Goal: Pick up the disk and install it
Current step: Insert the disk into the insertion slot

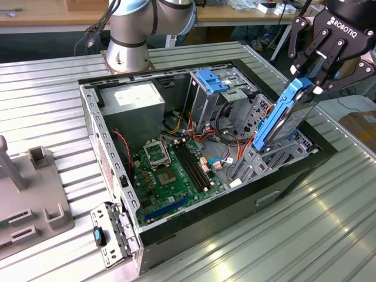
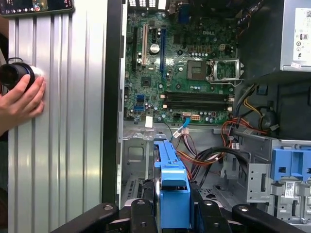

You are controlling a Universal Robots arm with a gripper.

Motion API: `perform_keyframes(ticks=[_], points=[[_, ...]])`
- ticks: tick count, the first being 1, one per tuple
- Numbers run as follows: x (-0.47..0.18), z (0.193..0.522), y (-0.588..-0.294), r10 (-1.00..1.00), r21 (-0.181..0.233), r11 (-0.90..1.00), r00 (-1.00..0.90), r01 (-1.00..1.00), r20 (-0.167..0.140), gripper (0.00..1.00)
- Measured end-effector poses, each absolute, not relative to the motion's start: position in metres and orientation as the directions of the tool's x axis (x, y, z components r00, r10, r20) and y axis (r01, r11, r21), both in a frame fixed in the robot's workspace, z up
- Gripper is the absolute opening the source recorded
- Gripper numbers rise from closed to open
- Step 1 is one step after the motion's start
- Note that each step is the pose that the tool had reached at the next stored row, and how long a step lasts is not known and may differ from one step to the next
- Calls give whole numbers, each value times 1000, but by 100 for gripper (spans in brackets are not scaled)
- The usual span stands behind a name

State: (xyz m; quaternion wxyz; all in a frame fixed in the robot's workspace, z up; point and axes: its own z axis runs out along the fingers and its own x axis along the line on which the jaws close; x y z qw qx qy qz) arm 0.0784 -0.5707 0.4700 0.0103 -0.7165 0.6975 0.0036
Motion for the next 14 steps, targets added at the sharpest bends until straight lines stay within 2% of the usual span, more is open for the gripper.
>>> perform_keyframes(ticks=[14], points=[[80, 463, -571, -1000, -10, 12, -11, -1000, -19, 37]])
